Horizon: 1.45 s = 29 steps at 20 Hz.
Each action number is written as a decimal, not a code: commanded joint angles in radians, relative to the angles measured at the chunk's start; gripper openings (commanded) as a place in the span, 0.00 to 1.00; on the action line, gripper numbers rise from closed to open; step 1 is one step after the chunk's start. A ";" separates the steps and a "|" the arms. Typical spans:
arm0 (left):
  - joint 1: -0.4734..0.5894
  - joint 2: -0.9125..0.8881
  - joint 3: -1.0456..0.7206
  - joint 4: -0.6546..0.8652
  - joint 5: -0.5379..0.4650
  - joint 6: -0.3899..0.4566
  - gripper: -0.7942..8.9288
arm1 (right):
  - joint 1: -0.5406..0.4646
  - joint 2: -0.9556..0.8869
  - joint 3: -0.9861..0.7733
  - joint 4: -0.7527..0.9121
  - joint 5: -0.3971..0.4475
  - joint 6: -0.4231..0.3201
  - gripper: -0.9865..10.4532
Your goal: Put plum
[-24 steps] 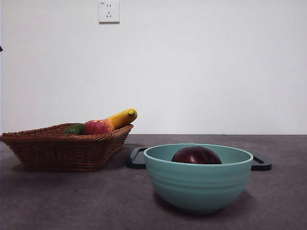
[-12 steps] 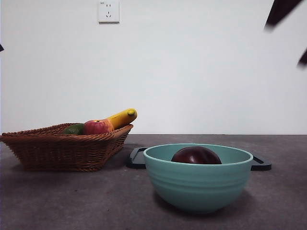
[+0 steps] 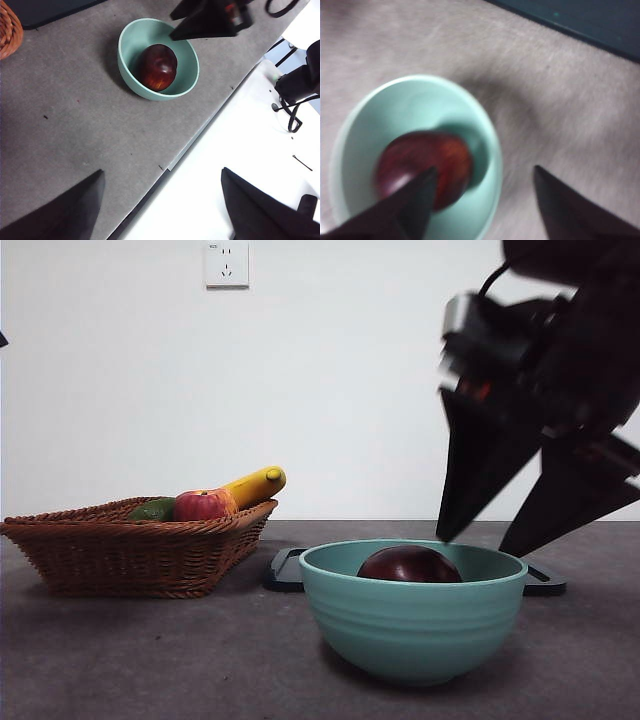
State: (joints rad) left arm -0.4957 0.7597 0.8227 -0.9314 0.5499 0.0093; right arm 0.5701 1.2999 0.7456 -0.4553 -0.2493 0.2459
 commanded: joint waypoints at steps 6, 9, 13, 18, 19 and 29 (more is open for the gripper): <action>-0.004 0.006 0.007 0.012 0.005 0.001 0.47 | 0.026 0.093 0.006 0.088 0.063 0.024 0.15; -0.004 0.006 0.007 0.013 0.005 0.001 0.47 | 0.032 0.113 0.006 0.089 0.046 0.023 0.14; -0.004 0.006 0.007 0.016 0.005 0.001 0.47 | 0.037 0.117 0.008 0.114 0.040 0.025 0.09; -0.004 0.006 0.007 0.025 0.005 0.001 0.47 | 0.035 0.115 0.088 0.098 0.041 0.024 0.09; -0.004 0.006 0.007 0.030 0.005 0.001 0.47 | 0.031 0.115 0.119 0.085 0.042 0.024 0.09; -0.004 0.006 0.007 0.033 0.005 0.001 0.47 | -0.171 0.298 0.413 0.023 0.066 -0.069 0.09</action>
State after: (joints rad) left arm -0.4957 0.7601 0.8227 -0.9085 0.5499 0.0090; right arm 0.3908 1.5879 1.1431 -0.4385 -0.1818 0.1967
